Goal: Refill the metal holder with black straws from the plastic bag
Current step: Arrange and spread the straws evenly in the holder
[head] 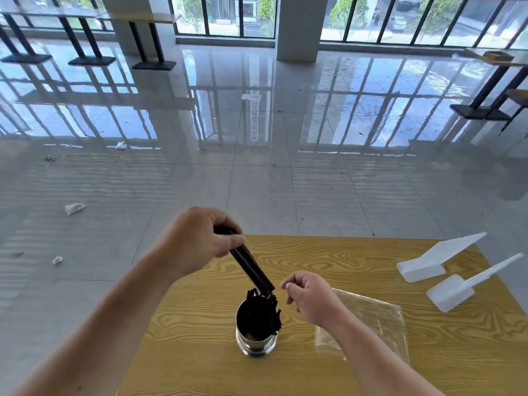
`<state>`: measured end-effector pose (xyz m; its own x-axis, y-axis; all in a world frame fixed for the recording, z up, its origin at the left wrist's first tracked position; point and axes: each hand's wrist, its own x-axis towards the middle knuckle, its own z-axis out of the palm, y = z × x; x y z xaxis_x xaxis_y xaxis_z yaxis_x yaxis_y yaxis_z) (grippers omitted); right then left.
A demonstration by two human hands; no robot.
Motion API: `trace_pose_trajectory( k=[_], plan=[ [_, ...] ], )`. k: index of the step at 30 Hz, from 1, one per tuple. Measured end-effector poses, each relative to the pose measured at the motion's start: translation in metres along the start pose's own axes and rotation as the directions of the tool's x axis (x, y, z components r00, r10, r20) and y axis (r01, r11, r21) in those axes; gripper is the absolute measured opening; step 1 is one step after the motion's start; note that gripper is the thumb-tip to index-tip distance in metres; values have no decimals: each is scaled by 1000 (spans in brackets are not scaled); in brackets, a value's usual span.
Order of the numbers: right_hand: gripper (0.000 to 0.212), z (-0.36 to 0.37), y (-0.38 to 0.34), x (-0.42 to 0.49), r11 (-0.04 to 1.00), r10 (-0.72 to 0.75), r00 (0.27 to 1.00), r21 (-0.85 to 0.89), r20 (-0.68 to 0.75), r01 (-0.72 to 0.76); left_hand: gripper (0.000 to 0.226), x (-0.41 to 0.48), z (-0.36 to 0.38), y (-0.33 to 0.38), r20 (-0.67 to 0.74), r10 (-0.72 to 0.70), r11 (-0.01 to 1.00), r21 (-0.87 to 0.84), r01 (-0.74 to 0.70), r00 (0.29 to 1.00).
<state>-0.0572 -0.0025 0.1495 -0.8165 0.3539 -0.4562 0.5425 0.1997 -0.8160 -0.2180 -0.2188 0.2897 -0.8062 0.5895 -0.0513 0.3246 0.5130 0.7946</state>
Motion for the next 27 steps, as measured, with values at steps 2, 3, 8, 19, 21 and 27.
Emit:
trace_pose_trajectory(
  k=[2,3,8,19,21,27],
  plan=[
    [27,0,-1,-1,999,15,1000,33,-8,-15,15,3,-7,1,-113,-37,970,-244,8,993],
    [29,-1,-2,-2,999,16,1000,42,-7,-16,14,4,-7,0,-149,-76,925,-380,14,986],
    [35,4,-22,-10,991,-67,977,128,203,42,4,1,20,-21,-37,-296,622,-765,163,954],
    [26,-3,-57,-15,732,-32,998,681,58,-17,26,-32,102,-75,447,-409,210,-803,558,796],
    [27,-4,-55,-14,868,-52,997,492,-53,71,20,-34,106,-79,451,-420,377,-702,604,787],
    [29,5,-46,-15,983,-166,986,81,-16,167,8,-35,107,-95,217,-491,751,-386,536,844]
  ],
)
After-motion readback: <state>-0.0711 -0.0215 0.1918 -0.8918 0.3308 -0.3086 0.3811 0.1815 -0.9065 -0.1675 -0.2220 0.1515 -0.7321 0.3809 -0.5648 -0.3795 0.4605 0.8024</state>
